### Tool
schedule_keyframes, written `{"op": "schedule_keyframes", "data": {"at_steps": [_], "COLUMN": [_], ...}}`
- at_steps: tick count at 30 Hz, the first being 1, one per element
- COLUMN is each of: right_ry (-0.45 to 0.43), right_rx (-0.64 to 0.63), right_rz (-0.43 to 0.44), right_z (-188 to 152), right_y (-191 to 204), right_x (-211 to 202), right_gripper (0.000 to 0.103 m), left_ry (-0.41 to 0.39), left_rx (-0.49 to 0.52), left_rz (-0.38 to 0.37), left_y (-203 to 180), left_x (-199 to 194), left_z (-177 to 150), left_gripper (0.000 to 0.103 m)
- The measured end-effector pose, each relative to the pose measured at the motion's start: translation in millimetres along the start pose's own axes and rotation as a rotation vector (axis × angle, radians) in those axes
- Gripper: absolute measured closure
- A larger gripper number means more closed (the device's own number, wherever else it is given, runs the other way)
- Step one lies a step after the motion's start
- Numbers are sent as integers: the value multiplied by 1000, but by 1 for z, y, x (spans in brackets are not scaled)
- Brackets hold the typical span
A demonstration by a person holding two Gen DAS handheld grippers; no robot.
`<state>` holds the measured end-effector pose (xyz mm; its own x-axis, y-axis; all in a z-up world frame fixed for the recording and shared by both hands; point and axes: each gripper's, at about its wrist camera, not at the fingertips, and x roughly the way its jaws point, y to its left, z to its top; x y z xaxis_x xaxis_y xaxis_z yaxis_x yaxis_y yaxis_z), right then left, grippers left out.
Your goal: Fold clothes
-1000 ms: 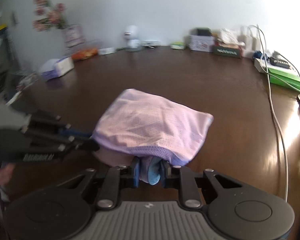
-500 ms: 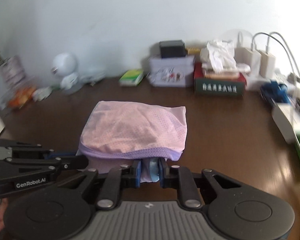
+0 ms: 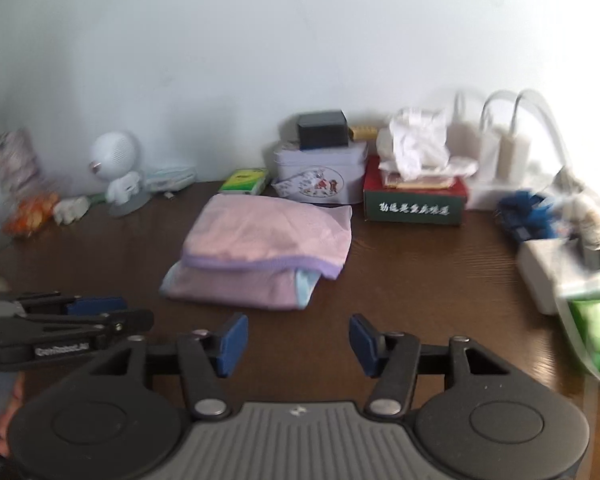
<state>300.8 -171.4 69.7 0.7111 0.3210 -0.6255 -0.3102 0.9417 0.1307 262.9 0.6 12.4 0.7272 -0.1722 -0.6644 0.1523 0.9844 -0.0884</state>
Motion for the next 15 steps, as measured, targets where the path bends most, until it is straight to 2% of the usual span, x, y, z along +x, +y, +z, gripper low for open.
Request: {"op": "schedule_keyframes", "data": {"at_steps": [1, 3, 5, 7, 10, 15], "right_ry": [-5, -1, 1, 3, 27, 42], "right_rx": [-6, 12, 15, 18, 14, 14], "right_rz": [-14, -18, -5, 8, 21, 0], "right_z": [-7, -28, -60, -92, -133, -186], "right_y": [4, 13, 25, 37, 55, 52], "right_x": [-17, -52, -88, -125, -161, -199], "right_gripper": [47, 39, 20, 16, 15, 12], "left_ry": [7, 6, -37, -68, -49, -34], "left_rx": [10, 38, 56, 41, 19, -43], "left_rz": [-4, 0, 33, 67, 87, 104], "left_y": [-4, -10, -12, -15, -24, -39], "left_x": [-16, -51, -92, -125, -159, -191], "left_z": [-9, -30, -53, -77, -111, -168], "left_gripper": [39, 31, 18, 3, 0, 0]}}
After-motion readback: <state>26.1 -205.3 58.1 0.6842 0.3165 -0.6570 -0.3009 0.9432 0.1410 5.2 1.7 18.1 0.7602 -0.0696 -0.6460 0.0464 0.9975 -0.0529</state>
